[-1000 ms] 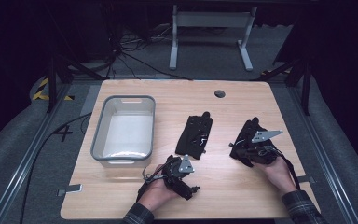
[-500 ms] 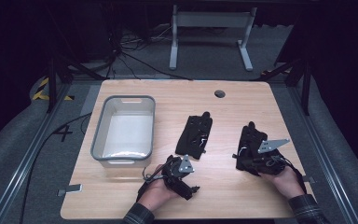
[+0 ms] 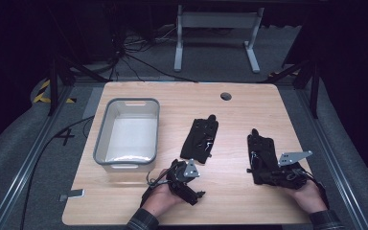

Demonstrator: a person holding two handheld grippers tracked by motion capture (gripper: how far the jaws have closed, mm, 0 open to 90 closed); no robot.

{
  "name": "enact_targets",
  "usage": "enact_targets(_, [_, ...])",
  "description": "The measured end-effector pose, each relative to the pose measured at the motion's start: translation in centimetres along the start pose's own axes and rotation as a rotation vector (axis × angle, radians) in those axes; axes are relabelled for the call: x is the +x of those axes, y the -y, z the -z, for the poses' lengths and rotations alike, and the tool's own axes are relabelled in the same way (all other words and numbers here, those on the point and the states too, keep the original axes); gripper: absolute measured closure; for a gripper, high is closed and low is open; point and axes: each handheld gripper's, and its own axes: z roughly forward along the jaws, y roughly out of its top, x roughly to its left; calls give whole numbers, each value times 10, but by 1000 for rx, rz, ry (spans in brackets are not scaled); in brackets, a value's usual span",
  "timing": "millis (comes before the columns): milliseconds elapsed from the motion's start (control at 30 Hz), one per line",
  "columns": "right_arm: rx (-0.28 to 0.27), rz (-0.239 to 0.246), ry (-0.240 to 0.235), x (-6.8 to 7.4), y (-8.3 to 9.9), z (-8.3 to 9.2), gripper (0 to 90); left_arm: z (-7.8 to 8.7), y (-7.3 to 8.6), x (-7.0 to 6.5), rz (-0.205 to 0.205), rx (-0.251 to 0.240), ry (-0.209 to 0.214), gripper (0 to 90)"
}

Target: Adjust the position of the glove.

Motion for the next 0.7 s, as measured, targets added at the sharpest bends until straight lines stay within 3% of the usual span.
enact_targets(200, [-44, 1, 17, -4, -4, 7, 900, 0, 0, 0, 0, 0, 0, 1])
enact_targets(433, [-90, -33, 82, -28, -22, 8, 900, 0, 0, 0, 1, 1, 1, 1])
enact_targets(533, [-91, -38, 112, -36, -28, 5, 900, 0, 0, 0, 1, -1, 2, 1])
enact_targets(700, [-74, -57, 120, -47, -30, -2, 900, 0, 0, 0, 1, 0, 2, 0])
